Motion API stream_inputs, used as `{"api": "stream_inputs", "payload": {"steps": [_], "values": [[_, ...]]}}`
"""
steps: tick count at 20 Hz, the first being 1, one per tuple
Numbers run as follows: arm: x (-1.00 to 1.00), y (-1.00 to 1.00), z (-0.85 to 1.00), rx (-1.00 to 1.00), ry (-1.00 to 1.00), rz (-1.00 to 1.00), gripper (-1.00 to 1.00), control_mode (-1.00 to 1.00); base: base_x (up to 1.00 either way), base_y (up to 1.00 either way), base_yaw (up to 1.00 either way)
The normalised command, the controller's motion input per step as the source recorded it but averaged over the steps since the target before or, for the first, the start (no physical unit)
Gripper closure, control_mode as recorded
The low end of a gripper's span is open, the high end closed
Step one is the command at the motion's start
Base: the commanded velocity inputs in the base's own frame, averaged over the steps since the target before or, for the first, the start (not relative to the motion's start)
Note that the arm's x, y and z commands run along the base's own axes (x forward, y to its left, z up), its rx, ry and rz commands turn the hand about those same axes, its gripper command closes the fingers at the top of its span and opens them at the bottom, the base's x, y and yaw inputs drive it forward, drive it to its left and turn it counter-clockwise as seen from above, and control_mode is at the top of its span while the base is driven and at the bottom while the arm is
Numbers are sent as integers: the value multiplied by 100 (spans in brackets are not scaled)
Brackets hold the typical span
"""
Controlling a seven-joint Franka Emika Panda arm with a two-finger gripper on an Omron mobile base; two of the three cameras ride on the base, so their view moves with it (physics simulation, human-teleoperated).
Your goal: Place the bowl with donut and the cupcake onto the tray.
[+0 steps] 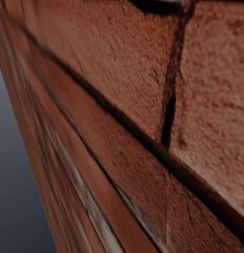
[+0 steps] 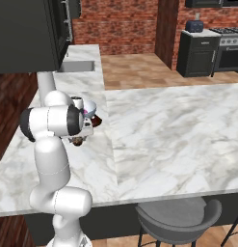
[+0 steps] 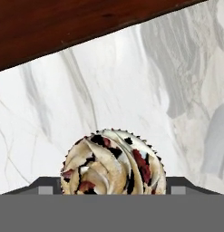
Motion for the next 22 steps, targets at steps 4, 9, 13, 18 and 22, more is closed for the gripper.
{"api": "stream_inputs", "payload": {"steps": [4, 9, 13, 18, 22], "values": [[0, 2, 6, 0, 0, 0, 100, -100, 0, 0, 0], [0, 12, 46, 0, -11, 0, 100, -100, 0, 0, 0], [14, 18, 29, 4, -17, 0, 100, -100, 0, 0, 0], [61, 34, 1, 8, -9, 0, 100, -100, 0, 0, 0], [61, 44, 0, 3, 0, 0, 100, -100, 0, 0, 0]]}}
